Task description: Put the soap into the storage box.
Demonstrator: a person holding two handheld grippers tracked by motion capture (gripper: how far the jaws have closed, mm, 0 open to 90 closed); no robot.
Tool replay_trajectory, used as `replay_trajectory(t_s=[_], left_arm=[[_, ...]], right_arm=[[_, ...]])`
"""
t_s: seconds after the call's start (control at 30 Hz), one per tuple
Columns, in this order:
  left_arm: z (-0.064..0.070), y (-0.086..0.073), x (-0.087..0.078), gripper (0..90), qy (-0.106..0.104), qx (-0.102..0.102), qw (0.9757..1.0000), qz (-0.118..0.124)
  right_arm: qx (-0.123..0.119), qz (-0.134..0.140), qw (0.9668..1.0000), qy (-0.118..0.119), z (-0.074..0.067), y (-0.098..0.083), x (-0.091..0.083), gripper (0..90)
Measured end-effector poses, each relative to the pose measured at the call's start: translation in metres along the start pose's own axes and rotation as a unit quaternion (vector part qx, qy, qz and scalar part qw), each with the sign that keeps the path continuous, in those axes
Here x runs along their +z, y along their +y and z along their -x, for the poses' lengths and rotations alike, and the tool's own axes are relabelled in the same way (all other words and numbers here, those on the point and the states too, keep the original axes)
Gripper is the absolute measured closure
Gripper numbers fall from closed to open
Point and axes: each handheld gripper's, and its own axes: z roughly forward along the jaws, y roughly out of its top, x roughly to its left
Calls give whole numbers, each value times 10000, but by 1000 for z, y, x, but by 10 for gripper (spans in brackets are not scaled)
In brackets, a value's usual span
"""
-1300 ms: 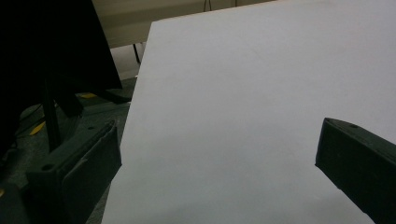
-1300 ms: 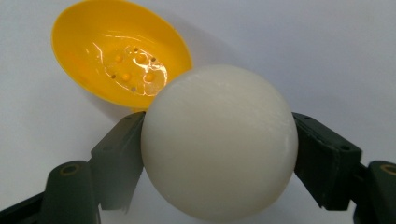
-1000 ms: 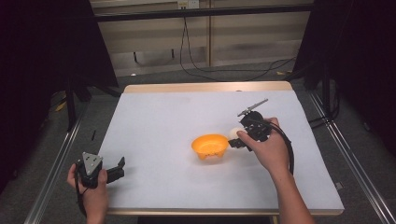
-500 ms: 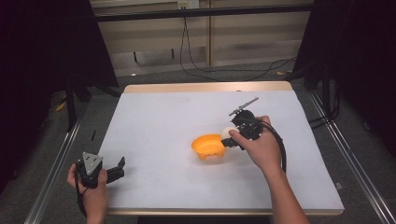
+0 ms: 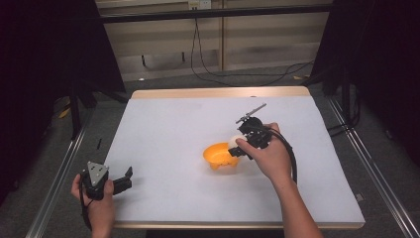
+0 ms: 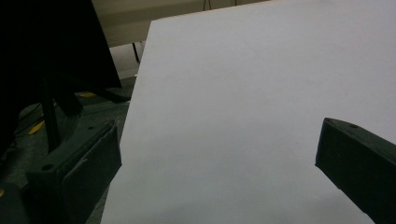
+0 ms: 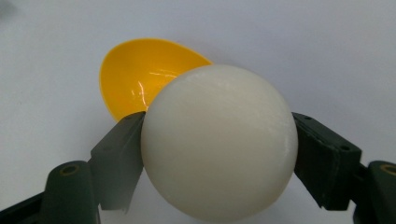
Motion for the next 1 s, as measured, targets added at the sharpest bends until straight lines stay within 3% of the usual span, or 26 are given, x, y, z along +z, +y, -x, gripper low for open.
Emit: replay_trajectory(t_s=[0.7, 1.0], left_arm=[[0, 0, 0, 0, -9, -7, 10000, -2], [0, 0, 0, 0, 5, 11, 10000, -12]], right_arm=[[-120, -103, 9998, 111, -20, 13, 22, 241], [-110, -177, 9998, 50, -25, 15, 33, 241]])
